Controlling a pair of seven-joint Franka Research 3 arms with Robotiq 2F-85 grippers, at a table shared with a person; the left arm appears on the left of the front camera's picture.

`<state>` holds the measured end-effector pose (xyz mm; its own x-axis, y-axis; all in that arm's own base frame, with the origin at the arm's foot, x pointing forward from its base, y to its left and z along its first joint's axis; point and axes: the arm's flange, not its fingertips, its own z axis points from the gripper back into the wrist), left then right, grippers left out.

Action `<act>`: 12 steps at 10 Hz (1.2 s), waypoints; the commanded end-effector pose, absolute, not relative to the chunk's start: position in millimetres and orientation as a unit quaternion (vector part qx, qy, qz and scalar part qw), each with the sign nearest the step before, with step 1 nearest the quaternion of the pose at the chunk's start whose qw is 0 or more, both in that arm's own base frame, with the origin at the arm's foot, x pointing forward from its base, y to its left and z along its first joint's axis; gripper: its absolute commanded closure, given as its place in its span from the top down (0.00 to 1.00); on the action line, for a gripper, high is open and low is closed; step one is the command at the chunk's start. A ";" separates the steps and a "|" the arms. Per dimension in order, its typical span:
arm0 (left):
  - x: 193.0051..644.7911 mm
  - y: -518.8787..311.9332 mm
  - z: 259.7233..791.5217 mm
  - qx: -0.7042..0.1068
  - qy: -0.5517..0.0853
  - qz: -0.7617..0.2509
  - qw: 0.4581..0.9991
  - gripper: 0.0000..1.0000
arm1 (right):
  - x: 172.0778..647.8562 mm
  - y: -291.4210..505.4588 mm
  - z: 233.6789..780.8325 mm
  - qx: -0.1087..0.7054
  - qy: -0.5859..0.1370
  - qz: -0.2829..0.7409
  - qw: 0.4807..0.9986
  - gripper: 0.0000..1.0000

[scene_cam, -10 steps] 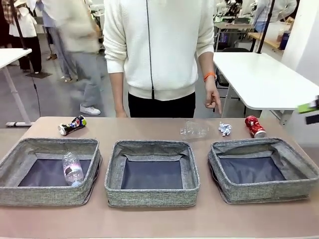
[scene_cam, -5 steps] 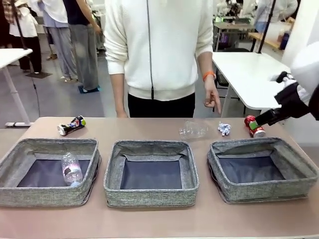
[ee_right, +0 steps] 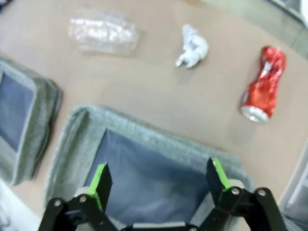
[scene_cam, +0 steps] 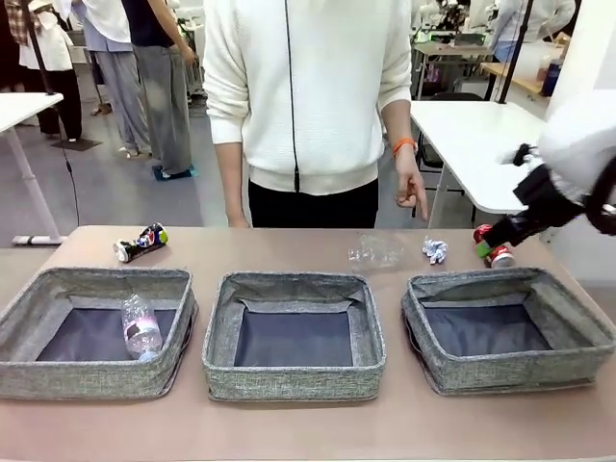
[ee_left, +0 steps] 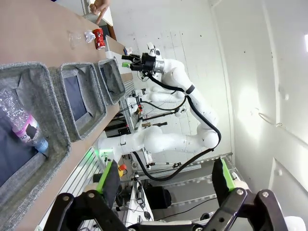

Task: Sort the waste into the appropriate baskets.
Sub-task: Pick up the waste item pointed out by the person.

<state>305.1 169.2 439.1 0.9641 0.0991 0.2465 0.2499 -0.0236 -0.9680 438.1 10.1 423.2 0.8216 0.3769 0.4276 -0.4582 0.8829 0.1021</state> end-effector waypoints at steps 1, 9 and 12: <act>301.4 167.1 437.3 -0.713 -0.128 -0.063 0.686 1.00 | 503.1 29.6 421.9 0.075 -0.189 0.208 0.957 1.00; 301.4 167.1 437.3 -0.713 -0.128 -0.063 0.686 1.00 | 583.2 42.1 316.3 0.088 -0.194 0.152 0.965 1.00; 301.4 167.1 437.3 -0.713 -0.128 -0.063 0.686 1.00 | 590.7 36.3 302.3 0.107 -0.226 0.137 0.959 1.00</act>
<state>305.0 169.0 438.6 0.9642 0.0991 0.2460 0.2495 -0.0245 -0.9681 587.6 43.6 308.5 0.8841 0.2114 0.4167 -0.2880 0.9488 0.1298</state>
